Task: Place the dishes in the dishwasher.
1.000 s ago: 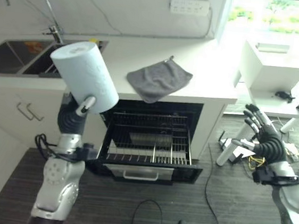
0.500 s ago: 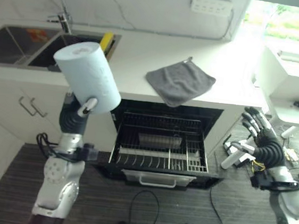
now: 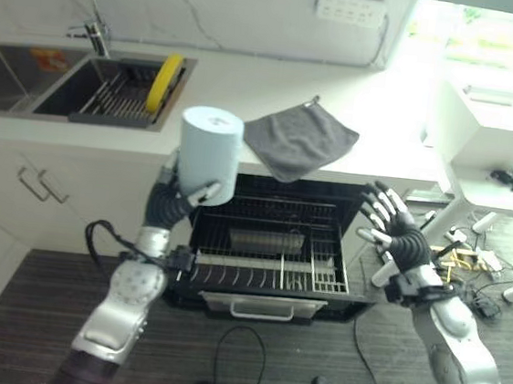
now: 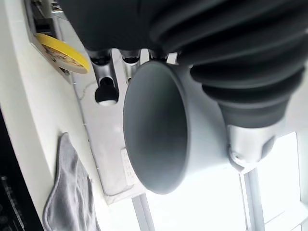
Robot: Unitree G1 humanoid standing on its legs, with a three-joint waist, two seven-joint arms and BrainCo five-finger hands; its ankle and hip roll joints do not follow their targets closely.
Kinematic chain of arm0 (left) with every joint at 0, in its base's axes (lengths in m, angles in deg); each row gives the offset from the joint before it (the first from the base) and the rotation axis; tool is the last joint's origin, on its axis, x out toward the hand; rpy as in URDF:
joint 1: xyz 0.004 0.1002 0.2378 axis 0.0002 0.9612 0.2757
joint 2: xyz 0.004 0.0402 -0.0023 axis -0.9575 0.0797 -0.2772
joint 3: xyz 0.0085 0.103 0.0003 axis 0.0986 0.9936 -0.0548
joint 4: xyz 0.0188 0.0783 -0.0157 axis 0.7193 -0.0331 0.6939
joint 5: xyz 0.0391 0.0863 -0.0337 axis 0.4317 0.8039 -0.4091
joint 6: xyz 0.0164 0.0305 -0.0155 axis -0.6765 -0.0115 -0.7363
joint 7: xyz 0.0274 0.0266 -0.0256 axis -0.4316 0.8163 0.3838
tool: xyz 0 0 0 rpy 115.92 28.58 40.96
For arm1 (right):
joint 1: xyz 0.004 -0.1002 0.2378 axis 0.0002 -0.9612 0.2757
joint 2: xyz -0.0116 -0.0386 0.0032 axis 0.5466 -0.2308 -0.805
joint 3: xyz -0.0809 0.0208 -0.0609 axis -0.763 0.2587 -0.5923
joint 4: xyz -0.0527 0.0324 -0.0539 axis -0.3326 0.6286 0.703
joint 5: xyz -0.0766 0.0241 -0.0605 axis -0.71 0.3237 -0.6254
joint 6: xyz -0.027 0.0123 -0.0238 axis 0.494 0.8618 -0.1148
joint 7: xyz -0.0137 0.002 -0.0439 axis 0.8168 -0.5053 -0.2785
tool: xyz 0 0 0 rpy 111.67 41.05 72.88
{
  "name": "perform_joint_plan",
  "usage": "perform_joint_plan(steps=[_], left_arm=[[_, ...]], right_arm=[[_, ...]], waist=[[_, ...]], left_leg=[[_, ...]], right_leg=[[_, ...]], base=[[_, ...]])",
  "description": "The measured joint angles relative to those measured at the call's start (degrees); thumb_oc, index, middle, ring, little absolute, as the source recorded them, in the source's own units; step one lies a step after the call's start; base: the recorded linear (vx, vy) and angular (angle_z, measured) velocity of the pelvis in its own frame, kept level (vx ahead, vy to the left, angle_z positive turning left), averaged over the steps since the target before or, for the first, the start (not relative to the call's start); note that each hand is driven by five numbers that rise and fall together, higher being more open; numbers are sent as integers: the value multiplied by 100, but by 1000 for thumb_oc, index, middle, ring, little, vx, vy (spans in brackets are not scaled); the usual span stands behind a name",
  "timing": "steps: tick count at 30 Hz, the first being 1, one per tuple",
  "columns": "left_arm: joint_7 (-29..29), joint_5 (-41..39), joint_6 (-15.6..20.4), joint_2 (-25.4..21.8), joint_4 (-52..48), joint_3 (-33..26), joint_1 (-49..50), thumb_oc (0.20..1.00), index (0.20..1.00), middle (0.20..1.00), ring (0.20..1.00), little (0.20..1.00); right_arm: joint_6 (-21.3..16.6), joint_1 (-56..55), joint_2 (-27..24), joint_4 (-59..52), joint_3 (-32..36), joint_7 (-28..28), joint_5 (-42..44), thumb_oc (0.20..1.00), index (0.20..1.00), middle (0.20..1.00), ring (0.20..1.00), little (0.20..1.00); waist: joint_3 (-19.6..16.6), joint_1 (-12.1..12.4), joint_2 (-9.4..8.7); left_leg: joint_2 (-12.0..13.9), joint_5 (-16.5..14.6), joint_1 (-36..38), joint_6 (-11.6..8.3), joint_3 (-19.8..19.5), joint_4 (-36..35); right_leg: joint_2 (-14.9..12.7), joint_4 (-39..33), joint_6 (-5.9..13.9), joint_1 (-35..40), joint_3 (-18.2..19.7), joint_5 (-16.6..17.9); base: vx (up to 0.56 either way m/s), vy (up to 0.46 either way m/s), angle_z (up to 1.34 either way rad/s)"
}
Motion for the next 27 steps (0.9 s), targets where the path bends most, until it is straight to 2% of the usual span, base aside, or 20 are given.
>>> perform_joint_plan(steps=[2, 4, 8, 11, 14, 19, 27], left_arm=[[-396, 297, 6, 47, 215, 81, -278, 200, 200, 200, 200, 200], [-696, 514, 6, 148, 316, 200, -348, 200, 200, 200, 200, 200], [-1326, 1114, 96, 236, 516, 571, -481, 200, 200, 200, 200, 200], [-1574, 1342, 169, 357, 688, 613, -506, 200, 200, 200, 200, 200], [-1616, 1474, 223, 357, 865, 844, -562, 200, 200, 200, 200, 200], [-1612, 1581, 378, 347, 897, 1065, -562, 200, 200, 200, 200, 200], [-1510, 1609, 468, 359, 983, 1483, -623, 200, 200, 200, 200, 200]], right_arm=[[51, 122, -241, -6, 25, -7, 278, 1000, 1000, 1000, 1000, 1000], [120, 192, -381, -8, 21, -11, 369, 1000, 1000, 1000, 1000, 1000], [231, 465, -355, -99, -272, -46, 601, 1000, 1000, 1000, 1000, 1000], [462, 793, -177, -105, -629, -43, 751, 1000, 1000, 1000, 1000, 1000], [648, 1144, -20, -106, -890, -37, 812, 1000, 1000, 1000, 1000, 1000], [740, 1258, 125, -106, -937, -90, 820, 1000, 1000, 1000, 1000, 1000], [930, 1687, 303, -80, -1328, -329, 837, 1000, 1000, 1000, 1000, 1000]], waist=[[-57, -19, 71], [-184, -21, 140], [-333, -5, 262], [-378, 8, 211], [-475, 11, 165], [-638, 51, 81], [-694, 74, 83]], left_leg=[[203, -26, 2, -82, -19, -3], [272, -23, 0, -79, -44, -4], [254, 25, 8, -74, -72, 1], [239, 28, 74, -77, -85, 23], [234, 24, 81, -78, -86, -2], [229, 25, 67, -78, -97, -5], [226, 28, 53, -78, -110, -4]], right_leg=[[174, -3, -54, 1, 6, -77], [250, -4, -114, -4, 10, -86], [265, -1, -151, 1, 3, -67], [252, -1, -182, 65, 1, -42], [245, -1, -165, 75, 0, -56], [236, -1, -144, 77, -3, -70], [236, -1, -148, 78, -4, -65]], base=[[68, -117, -6], [54, -101, -3], [37, -61, 2], [30, -41, 2], [0, 0, 0], [0, 0, 0], [0, 0, 0]])
